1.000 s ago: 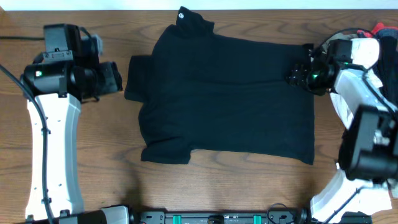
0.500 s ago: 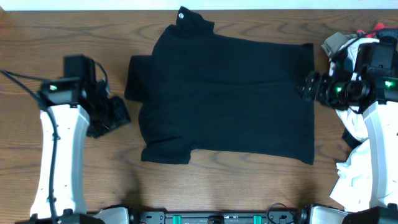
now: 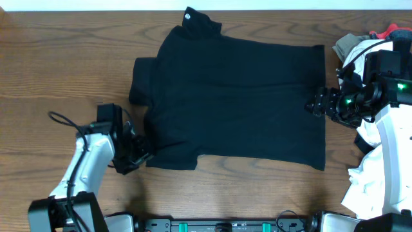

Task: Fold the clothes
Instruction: 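Move both grippers to the shirt's bottom hem corners and grasp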

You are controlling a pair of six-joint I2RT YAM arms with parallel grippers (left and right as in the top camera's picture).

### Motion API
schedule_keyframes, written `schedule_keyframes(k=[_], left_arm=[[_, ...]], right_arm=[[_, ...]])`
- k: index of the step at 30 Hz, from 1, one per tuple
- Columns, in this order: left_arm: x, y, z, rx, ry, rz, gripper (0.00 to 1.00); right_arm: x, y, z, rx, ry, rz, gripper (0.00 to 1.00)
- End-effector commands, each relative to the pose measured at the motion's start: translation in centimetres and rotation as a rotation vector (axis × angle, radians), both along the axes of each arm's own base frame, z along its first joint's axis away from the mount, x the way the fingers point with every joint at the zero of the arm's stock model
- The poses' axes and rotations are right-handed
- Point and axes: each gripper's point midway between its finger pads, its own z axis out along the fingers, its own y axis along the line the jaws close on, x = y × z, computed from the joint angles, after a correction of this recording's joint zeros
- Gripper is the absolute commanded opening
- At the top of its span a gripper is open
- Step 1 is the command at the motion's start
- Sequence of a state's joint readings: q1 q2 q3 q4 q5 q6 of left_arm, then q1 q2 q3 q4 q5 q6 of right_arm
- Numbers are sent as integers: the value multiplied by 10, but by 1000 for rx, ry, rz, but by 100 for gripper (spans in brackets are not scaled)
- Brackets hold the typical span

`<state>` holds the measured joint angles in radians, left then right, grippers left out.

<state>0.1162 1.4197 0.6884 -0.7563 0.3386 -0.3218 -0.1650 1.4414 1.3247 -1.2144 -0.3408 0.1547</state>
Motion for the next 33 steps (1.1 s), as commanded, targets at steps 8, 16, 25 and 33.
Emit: schedule_keyframes(k=[8, 16, 25, 33], left_arm=[[-7, -8, -18, -18, -6, 7, 23], [-4, -8, -5, -35, -8, 21, 6], [13, 9, 36, -14, -161, 88, 6], [14, 10, 52, -5, -236, 86, 6]], right_arm=[[-3, -2, -4, -32, 14, 15, 77], [-24, 0, -34, -24, 110, 15, 75], [-66, 6, -100, 13, 281, -58, 73], [-97, 1, -137, -23, 402, -209, 74]])
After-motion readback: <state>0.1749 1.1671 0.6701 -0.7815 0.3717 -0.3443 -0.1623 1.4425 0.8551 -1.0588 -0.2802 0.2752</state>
